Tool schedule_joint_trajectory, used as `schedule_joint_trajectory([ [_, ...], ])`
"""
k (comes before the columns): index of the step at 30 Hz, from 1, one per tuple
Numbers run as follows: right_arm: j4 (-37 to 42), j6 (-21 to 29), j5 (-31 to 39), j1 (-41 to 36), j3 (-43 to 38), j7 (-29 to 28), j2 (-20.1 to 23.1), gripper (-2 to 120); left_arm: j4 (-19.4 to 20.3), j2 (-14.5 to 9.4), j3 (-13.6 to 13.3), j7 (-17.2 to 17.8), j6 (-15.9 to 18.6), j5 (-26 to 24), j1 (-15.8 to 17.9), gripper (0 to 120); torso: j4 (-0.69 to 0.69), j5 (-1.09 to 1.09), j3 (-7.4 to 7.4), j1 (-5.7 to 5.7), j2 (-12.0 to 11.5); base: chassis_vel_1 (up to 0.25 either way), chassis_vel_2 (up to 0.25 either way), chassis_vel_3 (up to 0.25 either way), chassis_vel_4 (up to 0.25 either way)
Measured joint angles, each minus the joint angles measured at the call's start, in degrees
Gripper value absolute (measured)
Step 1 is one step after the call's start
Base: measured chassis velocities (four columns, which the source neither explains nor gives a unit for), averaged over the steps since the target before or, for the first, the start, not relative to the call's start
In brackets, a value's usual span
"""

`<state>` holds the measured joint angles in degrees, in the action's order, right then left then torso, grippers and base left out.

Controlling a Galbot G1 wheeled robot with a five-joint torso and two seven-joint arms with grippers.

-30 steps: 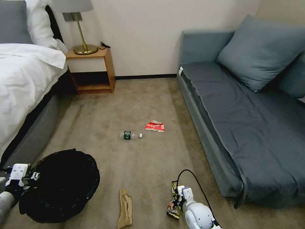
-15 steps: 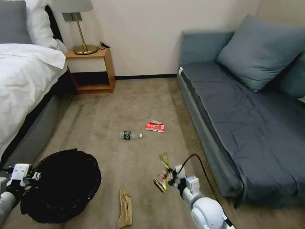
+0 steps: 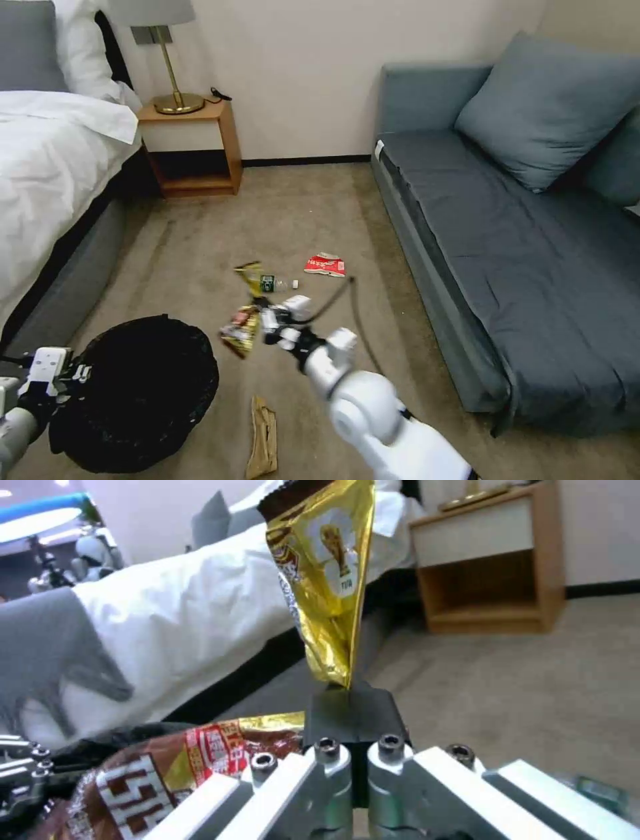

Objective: Pick up the trash bin, then pick up the garbage on the floor and place it into the trash bin.

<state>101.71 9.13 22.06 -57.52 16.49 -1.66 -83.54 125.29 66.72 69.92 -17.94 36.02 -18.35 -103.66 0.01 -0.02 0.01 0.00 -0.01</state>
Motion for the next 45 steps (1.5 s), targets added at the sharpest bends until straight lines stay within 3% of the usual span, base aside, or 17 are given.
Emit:
schedule_joint_trajectory([
  [8,-7.17,-0.57,-4.93,4.14,5.67,-0.97,-6.42,0,0.47,0.47,-0.58,-0.21,0.06,0.19,-0.04,5,0.00,0.00,0.00,0.00,0.00,0.000,0.000,0.000,0.000],
  [14,-8.70,-0.89,-8.46,4.99,8.50,0.09,-6.59,1,0.79,0.54,-0.61,-0.23,0.06,0.22,-0.18,5,0.00,0.00,0.00,0.00,0.00,0.000,0.000,0.000,0.000],
  [38,-4.58,-0.27,-14.29,1.93,11.21,2.89,-4.43,87,1.34,0.85,-0.57,-0.19,0.13,0.19,0.06,5,-0.01,0.02,-0.01,0.00,0.00,0.000,0.000,0.000,0.000],
  [41,-3.24,1.34,-14.46,1.38,10.12,1.24,-3.76,96,1.04,0.75,-0.17,-0.16,0.14,0.01,0.14,5,0.00,0.02,-0.01,0.00,0.00,0.000,0.000,0.000,0.000],
  [44,0.26,8.32,-11.75,0.86,7.05,-4.79,-1.61,100,-0.54,0.32,0.61,0.02,0.10,-0.21,0.48,5,0.00,0.02,-0.01,0.00,0.00,0.000,0.000,0.000,0.000],
  [45,0.26,8.32,-11.75,0.86,7.05,-4.79,-1.61,100,-0.54,0.32,0.61,0.02,0.10,-0.21,0.48,5,0.00,0.02,-0.01,0.00,0.00,0.000,0.000,0.000,0.000],
])
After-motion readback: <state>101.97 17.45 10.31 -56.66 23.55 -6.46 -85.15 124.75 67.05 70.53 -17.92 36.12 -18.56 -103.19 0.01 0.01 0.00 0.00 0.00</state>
